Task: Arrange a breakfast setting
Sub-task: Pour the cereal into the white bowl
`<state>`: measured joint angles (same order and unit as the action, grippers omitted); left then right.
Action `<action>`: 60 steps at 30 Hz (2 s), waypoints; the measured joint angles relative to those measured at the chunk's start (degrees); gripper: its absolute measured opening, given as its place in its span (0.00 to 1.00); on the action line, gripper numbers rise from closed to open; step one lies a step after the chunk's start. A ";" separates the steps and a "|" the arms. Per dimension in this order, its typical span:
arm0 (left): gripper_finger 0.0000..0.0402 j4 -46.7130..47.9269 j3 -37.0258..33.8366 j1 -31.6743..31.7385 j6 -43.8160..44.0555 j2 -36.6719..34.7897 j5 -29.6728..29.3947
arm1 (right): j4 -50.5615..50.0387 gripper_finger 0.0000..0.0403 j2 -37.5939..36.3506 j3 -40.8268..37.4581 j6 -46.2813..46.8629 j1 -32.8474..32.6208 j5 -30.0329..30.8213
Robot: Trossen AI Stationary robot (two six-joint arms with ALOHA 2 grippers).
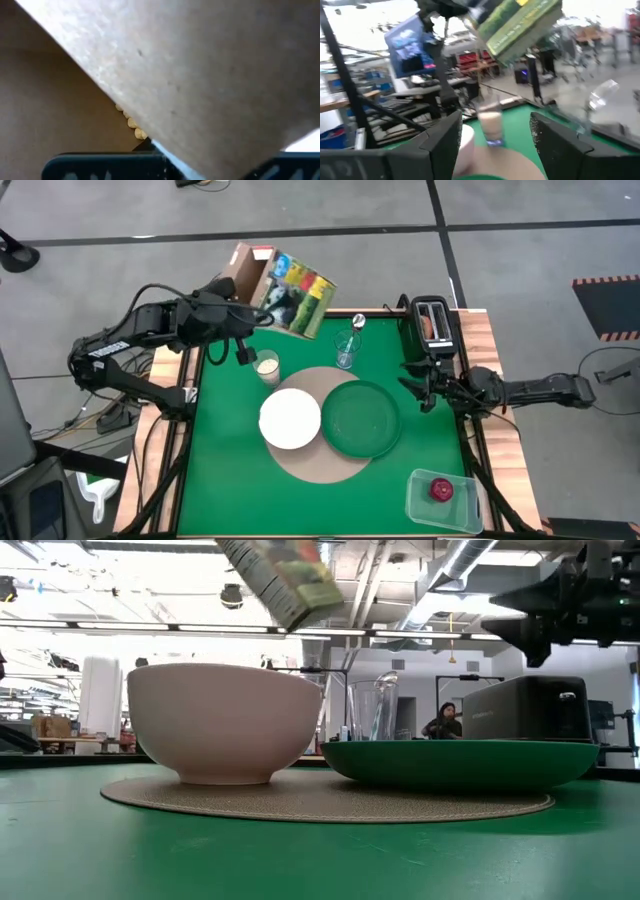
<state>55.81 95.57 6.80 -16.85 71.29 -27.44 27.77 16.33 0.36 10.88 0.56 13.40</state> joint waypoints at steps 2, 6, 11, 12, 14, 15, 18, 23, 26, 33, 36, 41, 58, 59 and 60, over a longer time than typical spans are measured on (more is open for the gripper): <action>0.00 -1.78 0.00 -0.90 -0.81 0.00 1.47 | 3.54 0.67 1.70 0.00 -1.79 -0.04 -2.12; 0.00 -4.51 -0.46 -2.61 -1.36 0.00 4.12 | 9.90 0.67 4.16 0.00 -6.64 -0.02 -0.37; 0.00 -6.61 -2.10 -3.87 -3.21 0.14 6.31 | 15.30 0.67 4.34 0.00 -7.90 -0.02 0.26; 0.00 -6.76 -2.10 -4.03 -3.47 0.53 6.87 | 15.50 0.67 4.34 0.00 -7.90 -0.02 0.22; 0.00 -7.71 -2.10 -4.45 -4.05 1.09 7.37 | 15.65 0.67 4.36 0.00 -7.60 -0.01 0.26; 0.00 -8.17 -2.10 -4.70 -4.49 1.49 7.41 | 15.62 0.67 4.36 0.00 -7.08 0.22 0.41; 0.00 -9.38 -2.10 -5.32 -5.98 2.90 7.68 | 14.91 0.67 4.36 0.00 -4.26 1.22 0.48; 0.00 -12.43 -2.12 -6.26 -8.12 5.27 9.65 | 12.99 0.72 5.76 0.00 1.30 3.38 0.23; 0.00 -14.62 -2.12 -6.85 -9.37 6.53 10.61 | 13.06 0.79 7.25 0.12 3.63 5.06 -0.14; 0.00 -17.51 -2.14 -7.25 -10.32 8.26 14.18 | 12.63 0.98 12.80 2.08 6.49 7.52 -3.59; 0.00 -19.52 -2.14 -7.27 -11.41 8.69 14.75 | 14.40 0.96 15.54 2.57 4.46 8.33 -6.14; 0.00 -19.75 -2.14 -7.29 -11.89 9.07 15.01 | 13.25 0.95 16.62 2.75 -1.51 8.27 -6.30; 0.00 -21.34 -2.14 -7.25 -14.02 9.90 18.62 | 30.02 0.95 24.98 2.82 2.34 6.71 -13.00; 0.00 -21.70 -2.14 -7.25 -14.18 10.06 18.60 | 31.85 0.95 26.05 2.82 2.52 6.71 -13.82; 0.00 -21.69 -2.14 -7.25 -14.22 10.16 18.64 | 33.51 0.95 27.09 2.82 2.62 6.71 -14.58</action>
<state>34.12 93.43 -0.45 -31.07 81.44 -8.80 61.28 43.42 3.18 13.50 7.27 -1.18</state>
